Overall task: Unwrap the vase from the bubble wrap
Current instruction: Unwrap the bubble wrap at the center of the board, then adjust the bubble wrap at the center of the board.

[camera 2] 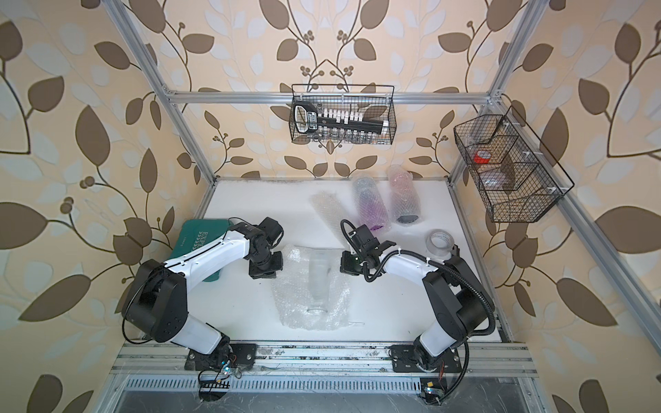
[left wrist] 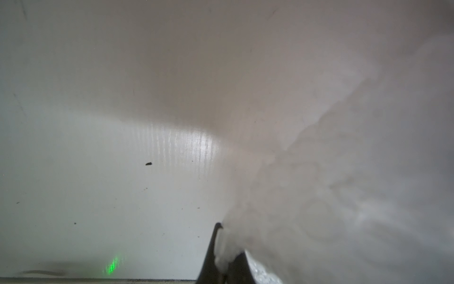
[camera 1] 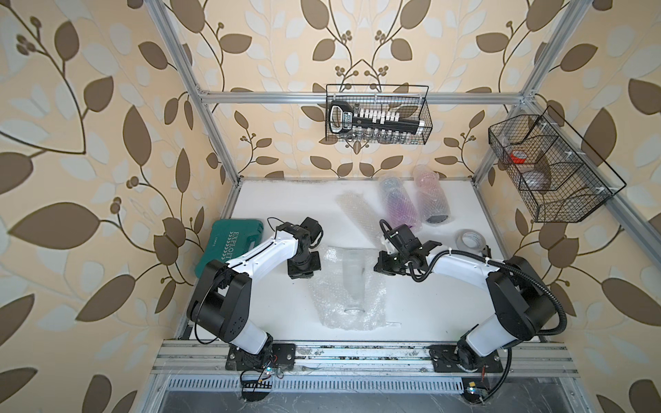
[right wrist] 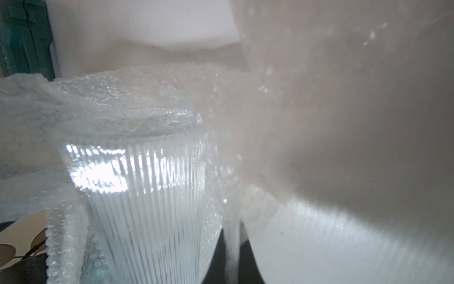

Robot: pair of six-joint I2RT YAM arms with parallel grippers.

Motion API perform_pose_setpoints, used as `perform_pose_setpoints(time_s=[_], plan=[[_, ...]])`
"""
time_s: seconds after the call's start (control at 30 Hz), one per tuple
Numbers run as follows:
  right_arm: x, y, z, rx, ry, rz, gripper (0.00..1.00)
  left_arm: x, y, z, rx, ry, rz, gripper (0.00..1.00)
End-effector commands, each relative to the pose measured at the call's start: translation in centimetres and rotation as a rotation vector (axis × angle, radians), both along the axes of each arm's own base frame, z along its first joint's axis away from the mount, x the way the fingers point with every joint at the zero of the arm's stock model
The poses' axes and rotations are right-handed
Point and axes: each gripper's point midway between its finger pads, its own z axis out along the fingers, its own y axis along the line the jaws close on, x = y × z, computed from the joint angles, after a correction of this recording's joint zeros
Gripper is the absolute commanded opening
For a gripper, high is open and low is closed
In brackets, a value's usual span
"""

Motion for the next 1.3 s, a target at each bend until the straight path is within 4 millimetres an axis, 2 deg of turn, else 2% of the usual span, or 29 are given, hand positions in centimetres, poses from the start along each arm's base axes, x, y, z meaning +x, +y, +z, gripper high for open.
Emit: perform_pose_setpoints(time_s=[0.0,0.07,0.13,0.23,0.3,0.33,0.4,0.47,0.53,0.6,0.63,0.7,0.77,0.87,0.97,1.03,1.2,1.27], plan=[[0.8,-0.8,0.2,-0.055,-0.019,-0.012,0.10,-0.1,0.6,-0.9,-0.018,0.017,0.035,0.13],[0.9,-1.1,0.5,-0.075,-0.027,-0.015,0.16,-0.4,1.2,-1.3,-0.020,0.033,0.066,0.15],[1.0,-1.4,0.7,-0.093,-0.034,-0.017,0.23,-0.8,1.6,-1.5,-0.004,0.046,0.081,0.25],[1.0,-2.0,1.1,-0.126,-0.044,-0.025,0.34,-1.3,2.6,-1.1,0.044,0.052,0.100,0.54],[1.1,-2.4,1.8,-0.146,-0.062,-0.029,0.43,-1.3,3.4,0.2,0.083,0.018,0.108,0.74],[1.2,-2.7,2.2,-0.159,-0.069,-0.027,0.46,-1.2,3.8,1.1,0.099,-0.009,0.107,0.80],[1.2,-2.9,3.9,-0.211,-0.110,0.004,0.51,-0.9,4.1,4.1,0.115,-0.088,0.079,0.86],[0.7,-3.1,5.6,-0.275,-0.146,0.044,0.53,-0.6,3.3,6.5,0.100,-0.152,0.029,0.86],[-0.2,-3.2,6.8,-0.307,-0.157,0.078,0.53,-0.4,1.7,8.1,0.071,-0.186,-0.026,0.85],[-1.5,-2.8,7.2,-0.294,-0.146,0.108,0.52,-0.1,-0.1,8.5,0.027,-0.169,-0.058,0.82],[-2.2,-2.6,7.1,-0.274,-0.131,0.117,0.51,0.1,-0.8,8.2,0.004,-0.155,-0.057,0.78],[-3.7,-2.2,6.4,-0.212,-0.078,0.129,0.44,1.2,-2.4,7.8,-0.060,-0.160,-0.063,0.61],[-5.0,-1.7,5.6,-0.158,-0.047,0.140,0.34,2.3,-3.6,6.5,-0.091,-0.133,-0.056,0.37],[-6.0,-0.6,4.5,-0.111,-0.037,0.182,0.25,3.4,-5.2,5.0,-0.127,-0.093,-0.070,0.17],[-6.4,0.7,3.0,-0.088,-0.010,0.234,0.21,4.0,-6.1,3.4,-0.144,-0.059,-0.081,0.12],[-6.2,1.1,1.7,-0.098,0.011,0.247,0.20,3.8,-5.9,2.2,-0.128,-0.031,-0.085,0.11],[-4.1,1.8,-0.9,-0.154,0.039,0.216,0.17,1.1,-4.3,-1.4,-0.074,0.056,-0.069,0.05],[-3.1,2.5,-1.7,-0.169,0.056,0.216,0.16,-0.2,-3.5,-2.2,-0.061,0.075,-0.051,0.04]])
